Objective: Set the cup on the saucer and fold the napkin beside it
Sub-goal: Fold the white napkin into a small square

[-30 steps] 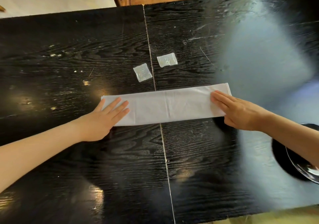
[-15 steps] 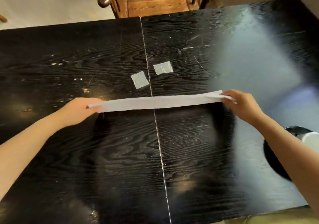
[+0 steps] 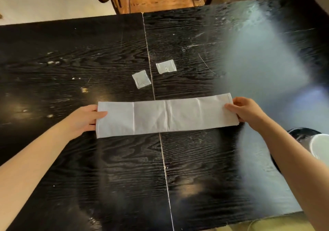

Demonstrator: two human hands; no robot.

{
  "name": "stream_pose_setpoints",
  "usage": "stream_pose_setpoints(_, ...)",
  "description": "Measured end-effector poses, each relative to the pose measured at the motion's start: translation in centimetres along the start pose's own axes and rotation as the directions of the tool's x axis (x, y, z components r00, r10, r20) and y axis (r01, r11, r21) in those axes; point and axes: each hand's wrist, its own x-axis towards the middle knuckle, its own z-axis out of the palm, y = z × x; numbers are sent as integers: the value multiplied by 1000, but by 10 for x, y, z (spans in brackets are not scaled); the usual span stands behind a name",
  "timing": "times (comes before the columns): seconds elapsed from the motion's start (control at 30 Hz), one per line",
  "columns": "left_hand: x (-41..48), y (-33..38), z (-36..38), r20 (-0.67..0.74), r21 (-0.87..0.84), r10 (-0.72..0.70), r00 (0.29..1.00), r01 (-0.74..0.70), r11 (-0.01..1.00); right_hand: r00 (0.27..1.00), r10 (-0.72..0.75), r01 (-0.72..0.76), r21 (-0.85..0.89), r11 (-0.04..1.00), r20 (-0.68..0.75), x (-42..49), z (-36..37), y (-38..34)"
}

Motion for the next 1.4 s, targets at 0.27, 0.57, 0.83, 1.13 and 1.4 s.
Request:
stream_pose_setpoints(0.27,-3,-14,17,-331,256,134,934,-47,965,985,-32,23,-50,998,-172,-3,12,1)
stream_pose_setpoints(0.57,-13,-14,162,60,871,679,732,-371,324,963,-268,224,570,790,-7,-51,35,-1)
stream_pose_setpoints(0.83,9,-30,182,51,943,622,781,-243,227,929,-367,301,486,821,44,-65,53,5)
stream_pose_setpoints(1.13,8,-25,172,68,890,596,800,-319,327,811,-576,518,-333,788,-103,-74,139,-24)
stream_pose_setpoints(1.4,8,-30,168,56,919,616,786,-281,275,850,-523,401,-568,719,-62,-63,177,-15)
